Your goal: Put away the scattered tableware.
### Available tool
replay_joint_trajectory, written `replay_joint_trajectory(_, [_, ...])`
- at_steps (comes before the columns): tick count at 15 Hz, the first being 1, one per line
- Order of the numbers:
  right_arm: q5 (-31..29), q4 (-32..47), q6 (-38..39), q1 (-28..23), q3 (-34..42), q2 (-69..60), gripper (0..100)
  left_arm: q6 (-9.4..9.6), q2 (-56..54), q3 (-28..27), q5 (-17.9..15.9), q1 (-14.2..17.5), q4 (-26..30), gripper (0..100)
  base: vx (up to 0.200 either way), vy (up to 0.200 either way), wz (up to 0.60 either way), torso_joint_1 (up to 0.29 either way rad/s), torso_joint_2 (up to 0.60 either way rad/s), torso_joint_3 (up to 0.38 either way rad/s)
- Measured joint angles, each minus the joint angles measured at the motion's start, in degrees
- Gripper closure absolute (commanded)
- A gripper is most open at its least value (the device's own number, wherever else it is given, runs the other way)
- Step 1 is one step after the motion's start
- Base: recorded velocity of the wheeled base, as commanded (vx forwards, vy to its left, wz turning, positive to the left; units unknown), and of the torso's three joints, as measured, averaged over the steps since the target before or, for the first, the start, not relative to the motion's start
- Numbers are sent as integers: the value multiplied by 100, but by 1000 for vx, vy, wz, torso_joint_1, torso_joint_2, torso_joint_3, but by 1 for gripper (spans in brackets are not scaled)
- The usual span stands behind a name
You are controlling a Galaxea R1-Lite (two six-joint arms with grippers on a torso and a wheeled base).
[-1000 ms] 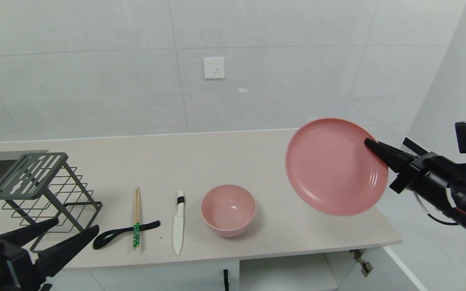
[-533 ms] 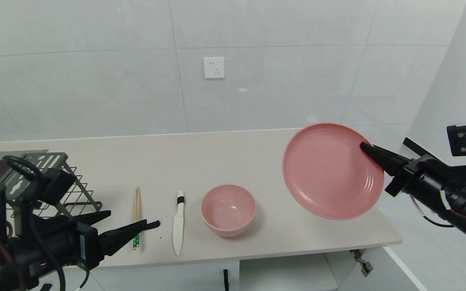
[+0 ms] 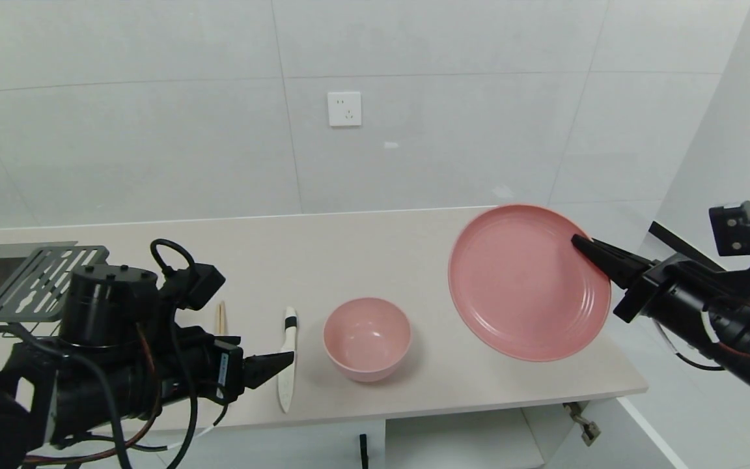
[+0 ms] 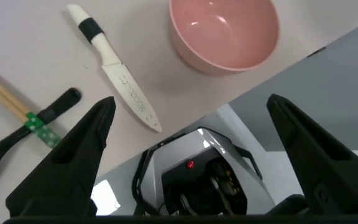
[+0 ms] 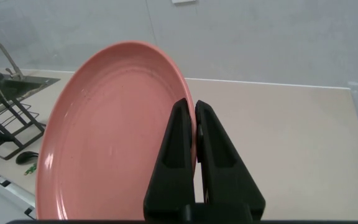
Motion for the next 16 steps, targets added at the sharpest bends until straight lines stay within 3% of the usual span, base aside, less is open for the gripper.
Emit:
replay_joint_trajectory(6, [6, 0, 0, -210, -54, 105, 100, -2, 1170, -433, 144, -107, -877, 0, 0, 0, 0, 0, 0, 0])
replay_joint_trajectory(16, [15, 0, 0, -336, -121, 207, 100, -20, 2783, -1762, 144, -251, -955, 0, 0, 0, 0, 0, 0, 0])
